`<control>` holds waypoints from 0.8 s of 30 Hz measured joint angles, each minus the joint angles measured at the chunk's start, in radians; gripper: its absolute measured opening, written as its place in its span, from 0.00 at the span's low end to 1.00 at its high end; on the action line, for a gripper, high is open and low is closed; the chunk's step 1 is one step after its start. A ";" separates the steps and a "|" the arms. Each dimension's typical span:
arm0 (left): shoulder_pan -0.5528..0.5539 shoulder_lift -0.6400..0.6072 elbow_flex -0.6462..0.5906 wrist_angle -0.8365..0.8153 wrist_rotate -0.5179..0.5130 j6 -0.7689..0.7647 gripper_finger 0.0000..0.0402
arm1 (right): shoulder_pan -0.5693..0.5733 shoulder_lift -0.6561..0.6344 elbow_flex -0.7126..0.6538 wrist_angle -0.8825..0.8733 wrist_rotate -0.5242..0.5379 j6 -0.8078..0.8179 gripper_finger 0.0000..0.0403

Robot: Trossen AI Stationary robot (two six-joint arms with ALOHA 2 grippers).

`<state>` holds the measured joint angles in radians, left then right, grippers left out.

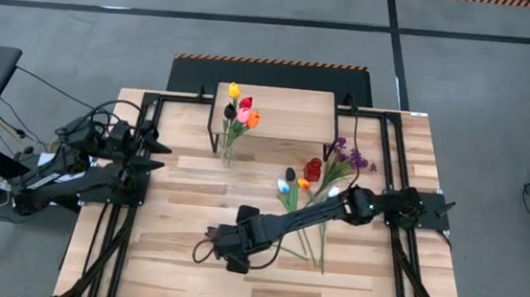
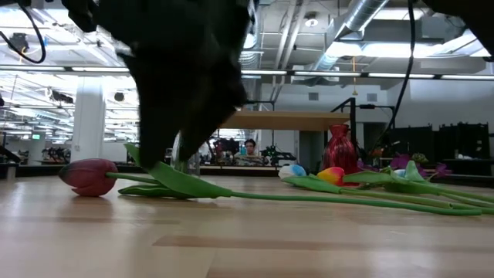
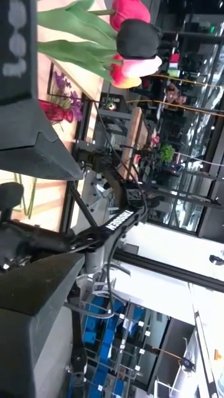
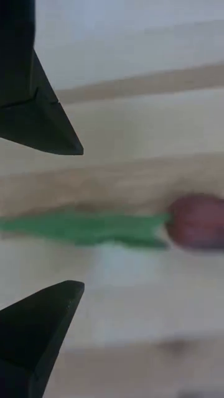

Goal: Pick and place flowers into a vace then onto a shelf
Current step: Put the dark red flower into the transparent vase

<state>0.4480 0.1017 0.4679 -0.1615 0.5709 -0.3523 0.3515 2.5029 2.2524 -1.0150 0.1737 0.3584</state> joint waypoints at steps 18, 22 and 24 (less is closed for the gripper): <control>0.000 0.000 0.000 -0.008 0.009 0.003 0.48 | -0.056 0.076 0.007 -0.020 -0.118 0.007 0.71; 0.000 0.000 0.000 -0.015 0.018 0.002 0.48 | -0.059 0.100 0.008 -0.015 -0.122 0.007 0.65; 0.000 0.000 0.000 -0.015 0.018 0.003 0.48 | -0.059 0.100 0.007 -0.015 -0.123 0.007 0.60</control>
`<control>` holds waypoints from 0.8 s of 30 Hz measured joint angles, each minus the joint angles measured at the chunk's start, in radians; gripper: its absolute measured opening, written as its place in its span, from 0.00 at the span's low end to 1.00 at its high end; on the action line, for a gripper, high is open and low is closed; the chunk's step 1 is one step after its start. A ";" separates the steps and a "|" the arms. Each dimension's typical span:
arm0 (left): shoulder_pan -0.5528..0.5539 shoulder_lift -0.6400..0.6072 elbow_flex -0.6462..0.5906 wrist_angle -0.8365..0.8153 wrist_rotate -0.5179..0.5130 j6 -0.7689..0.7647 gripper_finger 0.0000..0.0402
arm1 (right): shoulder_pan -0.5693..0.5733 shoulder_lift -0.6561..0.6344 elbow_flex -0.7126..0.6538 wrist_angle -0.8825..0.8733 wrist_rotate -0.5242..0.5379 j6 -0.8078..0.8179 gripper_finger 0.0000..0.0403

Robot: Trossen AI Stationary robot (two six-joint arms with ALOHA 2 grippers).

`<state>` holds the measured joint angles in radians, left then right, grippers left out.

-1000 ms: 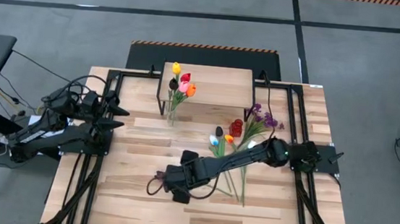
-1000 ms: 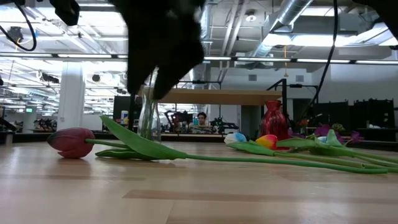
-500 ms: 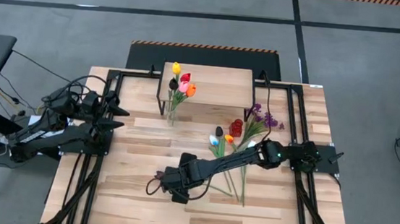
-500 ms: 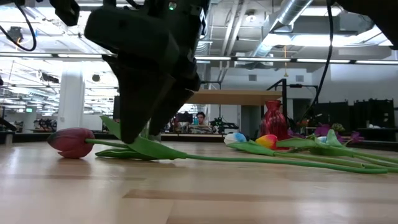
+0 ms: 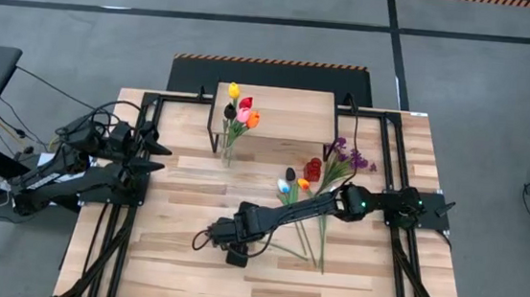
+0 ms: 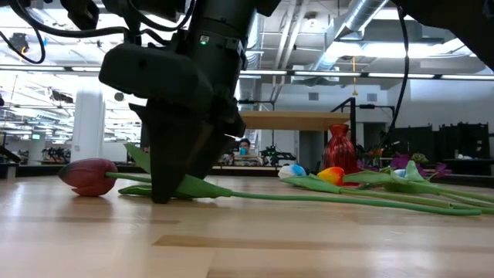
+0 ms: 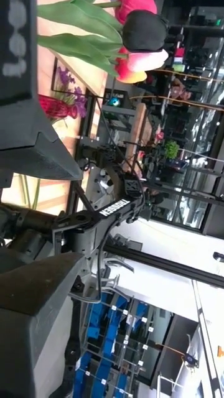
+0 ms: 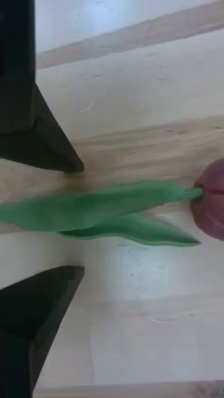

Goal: Pick and place flowers into a vace then onto a shelf
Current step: Put the dark red flower into the transparent vase

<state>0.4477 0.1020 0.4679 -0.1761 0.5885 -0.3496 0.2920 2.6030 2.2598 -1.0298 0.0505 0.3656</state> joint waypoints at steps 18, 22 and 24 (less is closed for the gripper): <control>0.000 0.000 0.000 0.002 -0.026 0.000 0.48 | -0.012 -0.016 0.072 -0.038 0.049 -0.045 0.02; 0.000 0.000 0.000 0.002 -0.026 -0.003 0.48 | -0.005 -0.093 0.075 -0.024 0.073 -0.051 0.02; 0.000 0.000 0.000 0.002 -0.026 -0.003 0.48 | 0.005 -0.134 0.079 -0.008 0.108 -0.057 0.01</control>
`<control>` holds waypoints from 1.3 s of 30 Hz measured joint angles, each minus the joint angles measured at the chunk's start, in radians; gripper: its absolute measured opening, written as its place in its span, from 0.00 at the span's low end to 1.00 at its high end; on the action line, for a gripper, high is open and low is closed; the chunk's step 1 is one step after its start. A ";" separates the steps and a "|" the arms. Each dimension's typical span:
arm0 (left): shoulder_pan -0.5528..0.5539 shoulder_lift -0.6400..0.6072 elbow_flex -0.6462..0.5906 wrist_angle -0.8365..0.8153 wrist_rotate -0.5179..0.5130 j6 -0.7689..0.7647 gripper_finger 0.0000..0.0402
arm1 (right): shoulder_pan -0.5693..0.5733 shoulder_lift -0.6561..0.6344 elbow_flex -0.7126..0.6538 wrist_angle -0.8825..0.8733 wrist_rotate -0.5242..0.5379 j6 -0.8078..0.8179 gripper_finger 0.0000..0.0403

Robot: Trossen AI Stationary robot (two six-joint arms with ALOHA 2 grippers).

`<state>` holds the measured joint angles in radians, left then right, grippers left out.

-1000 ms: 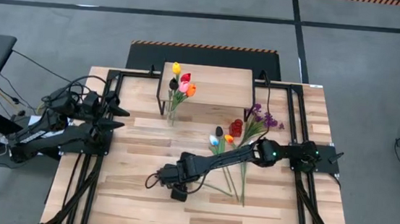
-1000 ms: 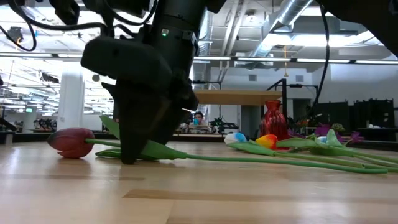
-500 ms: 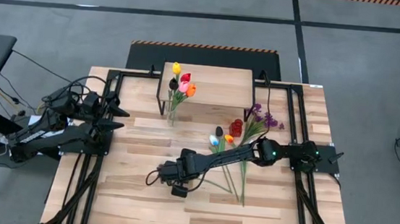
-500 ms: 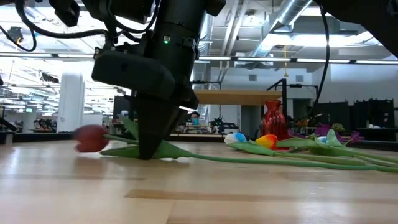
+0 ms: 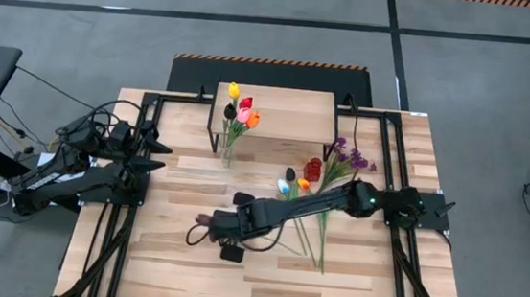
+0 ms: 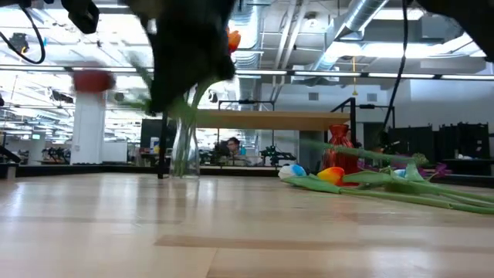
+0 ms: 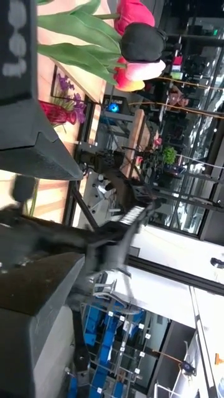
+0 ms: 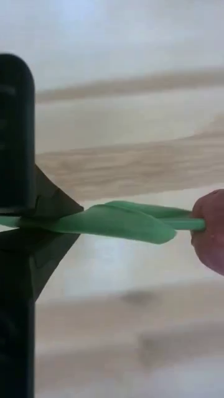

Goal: Pick and place flowers into a vace then onto a shelf
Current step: Put the dark red flower into the transparent vase

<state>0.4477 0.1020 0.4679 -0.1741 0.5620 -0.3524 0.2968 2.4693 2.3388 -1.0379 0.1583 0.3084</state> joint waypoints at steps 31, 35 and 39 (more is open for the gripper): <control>0.000 0.000 0.000 -0.002 0.063 0.041 0.48 | 0.219 -0.370 -0.318 0.317 0.705 -0.102 0.00; 0.000 0.000 0.000 -0.025 0.064 0.038 0.48 | 0.184 -0.381 -0.503 0.696 0.522 -0.185 0.00; 0.000 0.000 0.000 -0.053 0.066 0.032 0.48 | 0.149 -0.437 -0.659 0.990 0.369 -0.322 0.00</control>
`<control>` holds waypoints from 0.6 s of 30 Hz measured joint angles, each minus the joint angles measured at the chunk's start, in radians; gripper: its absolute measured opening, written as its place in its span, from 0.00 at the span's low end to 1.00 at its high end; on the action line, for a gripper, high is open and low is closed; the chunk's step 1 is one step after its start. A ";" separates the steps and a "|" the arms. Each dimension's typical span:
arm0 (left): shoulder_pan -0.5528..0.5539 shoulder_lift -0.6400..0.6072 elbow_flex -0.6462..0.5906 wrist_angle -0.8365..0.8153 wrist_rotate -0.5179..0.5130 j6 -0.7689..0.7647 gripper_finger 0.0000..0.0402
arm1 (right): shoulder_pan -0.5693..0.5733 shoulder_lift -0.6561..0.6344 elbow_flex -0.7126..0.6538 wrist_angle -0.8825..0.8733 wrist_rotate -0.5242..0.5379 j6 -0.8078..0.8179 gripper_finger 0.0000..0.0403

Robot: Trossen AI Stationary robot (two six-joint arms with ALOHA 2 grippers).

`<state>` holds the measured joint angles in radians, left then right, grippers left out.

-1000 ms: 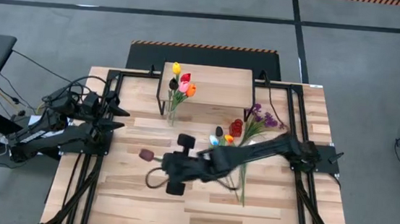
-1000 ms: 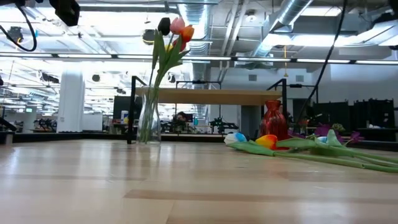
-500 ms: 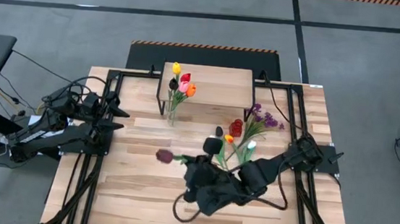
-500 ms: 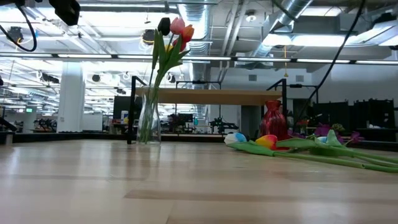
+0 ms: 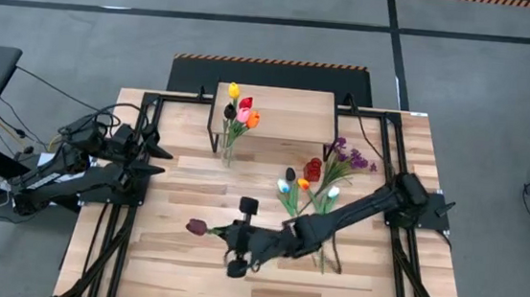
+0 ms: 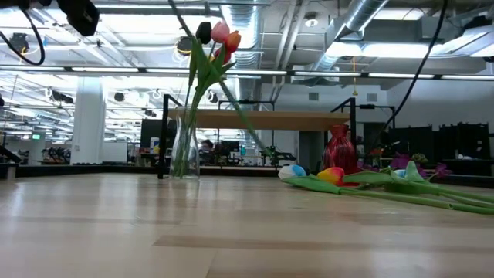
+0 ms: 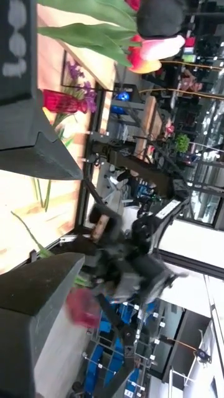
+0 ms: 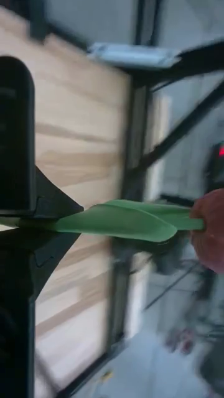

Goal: Pick and place flowers into a vace then onto a shelf
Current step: Put the dark red flower into the transparent vase

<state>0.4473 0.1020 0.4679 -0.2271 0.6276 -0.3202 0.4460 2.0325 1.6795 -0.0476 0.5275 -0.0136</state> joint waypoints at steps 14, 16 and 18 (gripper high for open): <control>0.000 0.008 -0.036 0.082 0.013 0.071 0.48 | -0.214 -0.247 -0.556 0.908 -0.409 -0.161 0.00; -0.001 0.027 -0.083 0.168 0.013 0.030 0.48 | -0.240 -0.247 -0.550 0.921 -0.458 -0.160 0.00; -0.007 0.049 -0.131 0.255 0.014 -0.003 0.48 | -0.259 -0.247 -0.536 0.931 -0.473 -0.154 0.00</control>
<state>0.4405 0.1514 0.3364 0.0282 0.6419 -0.3236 0.1875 1.7859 1.1437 0.8832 0.0546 -0.1673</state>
